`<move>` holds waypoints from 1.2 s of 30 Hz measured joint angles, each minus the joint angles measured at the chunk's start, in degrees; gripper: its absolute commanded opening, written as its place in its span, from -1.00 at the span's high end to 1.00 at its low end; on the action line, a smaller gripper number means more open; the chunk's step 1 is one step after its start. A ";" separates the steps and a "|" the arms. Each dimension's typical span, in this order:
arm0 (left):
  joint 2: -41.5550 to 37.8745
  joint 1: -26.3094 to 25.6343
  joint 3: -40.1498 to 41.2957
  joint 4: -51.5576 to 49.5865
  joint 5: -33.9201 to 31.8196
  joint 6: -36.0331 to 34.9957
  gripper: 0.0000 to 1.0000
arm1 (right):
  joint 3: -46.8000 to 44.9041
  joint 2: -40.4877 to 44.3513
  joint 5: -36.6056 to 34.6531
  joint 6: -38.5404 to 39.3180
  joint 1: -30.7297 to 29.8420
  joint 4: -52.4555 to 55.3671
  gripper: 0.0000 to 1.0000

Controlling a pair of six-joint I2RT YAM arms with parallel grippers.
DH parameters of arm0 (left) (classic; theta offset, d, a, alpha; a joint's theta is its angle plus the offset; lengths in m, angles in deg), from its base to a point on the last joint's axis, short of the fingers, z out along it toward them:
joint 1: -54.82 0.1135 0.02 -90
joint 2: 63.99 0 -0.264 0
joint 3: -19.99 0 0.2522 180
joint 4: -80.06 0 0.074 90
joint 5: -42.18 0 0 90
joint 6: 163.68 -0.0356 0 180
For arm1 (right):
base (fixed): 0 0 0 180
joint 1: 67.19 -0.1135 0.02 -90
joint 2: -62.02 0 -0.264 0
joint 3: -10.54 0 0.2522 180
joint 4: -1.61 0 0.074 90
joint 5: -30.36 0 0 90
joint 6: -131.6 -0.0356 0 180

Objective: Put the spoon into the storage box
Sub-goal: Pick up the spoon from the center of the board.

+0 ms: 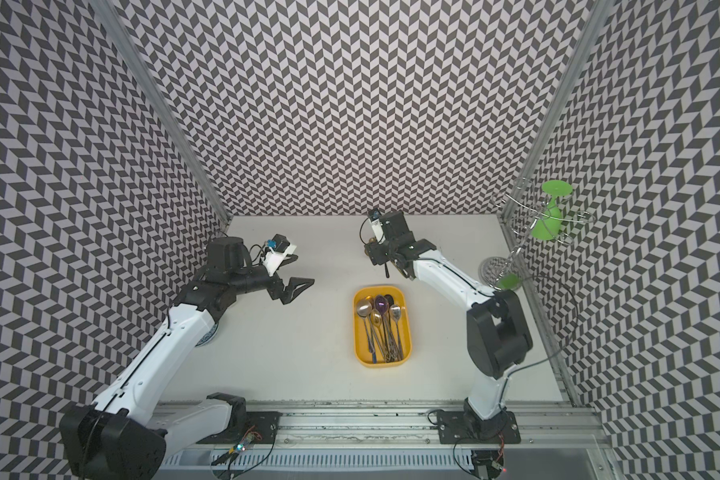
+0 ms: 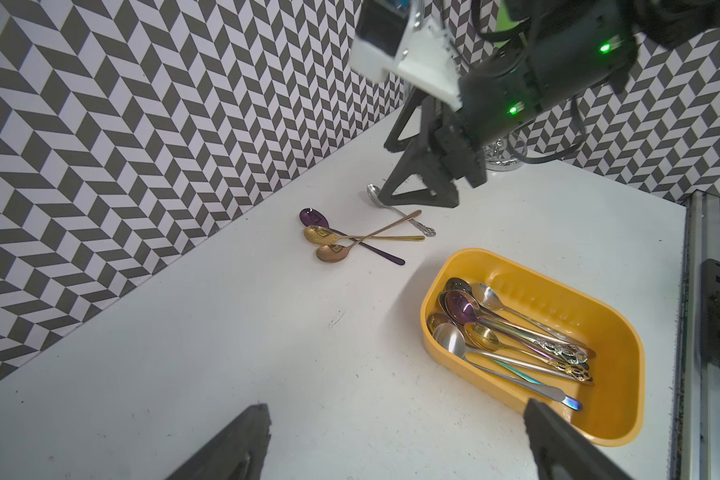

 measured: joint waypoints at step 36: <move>-1.42 1.95 1.18 1.70 1.75 0.61 -0.99 | 32.00 -34.51 6.45 2.54 6.01 21.64 0.43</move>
